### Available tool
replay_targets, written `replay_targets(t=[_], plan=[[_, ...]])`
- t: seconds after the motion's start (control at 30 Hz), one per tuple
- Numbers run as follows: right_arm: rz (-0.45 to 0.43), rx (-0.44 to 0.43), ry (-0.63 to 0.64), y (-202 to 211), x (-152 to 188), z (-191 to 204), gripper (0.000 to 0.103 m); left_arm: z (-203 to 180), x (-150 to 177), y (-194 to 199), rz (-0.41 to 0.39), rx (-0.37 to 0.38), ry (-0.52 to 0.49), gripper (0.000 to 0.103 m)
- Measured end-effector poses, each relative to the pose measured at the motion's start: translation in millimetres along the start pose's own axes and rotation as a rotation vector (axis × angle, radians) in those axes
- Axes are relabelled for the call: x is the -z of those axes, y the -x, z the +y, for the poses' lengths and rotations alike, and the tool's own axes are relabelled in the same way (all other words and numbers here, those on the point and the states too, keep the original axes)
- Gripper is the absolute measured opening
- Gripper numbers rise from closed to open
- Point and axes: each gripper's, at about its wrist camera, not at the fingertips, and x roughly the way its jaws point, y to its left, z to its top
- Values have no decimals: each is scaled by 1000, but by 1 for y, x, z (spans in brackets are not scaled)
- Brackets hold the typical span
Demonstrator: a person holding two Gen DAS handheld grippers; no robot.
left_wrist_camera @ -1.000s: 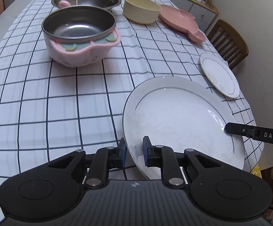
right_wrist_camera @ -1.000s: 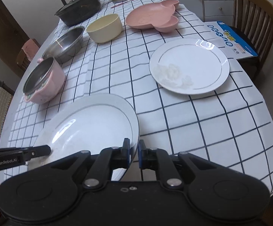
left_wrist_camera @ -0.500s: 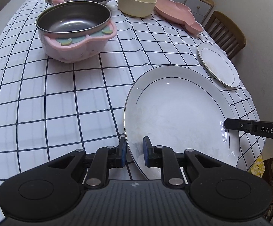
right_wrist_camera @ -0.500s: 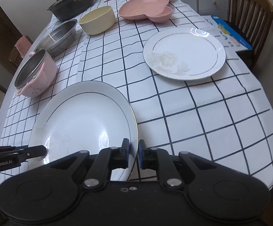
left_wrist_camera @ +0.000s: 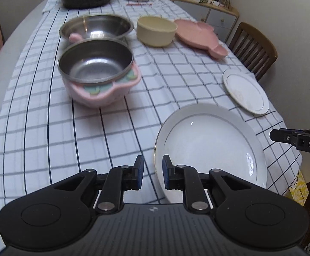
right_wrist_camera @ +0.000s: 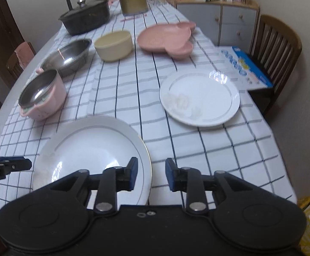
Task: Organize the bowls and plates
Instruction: 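Lower the large plate onto the cloth and open both tools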
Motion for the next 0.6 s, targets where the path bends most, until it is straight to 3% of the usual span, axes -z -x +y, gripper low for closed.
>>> replay_targets(t=[0.13, 0.27, 0.37, 0.6], plan=[[-22, 2, 8, 12, -11, 3, 30, -15, -17, 9, -51, 28, -43, 20], [-61, -10, -3, 26, -20, 3, 32, -32, -33, 15, -109, 46, -90, 40], [-91, 1, -6, 35, -28, 1, 36, -47, -46, 18, -150, 61, -127, 48], [-162, 20, -24, 54, -41, -12, 65, -74, -72, 18, -211, 91, -188, 57]])
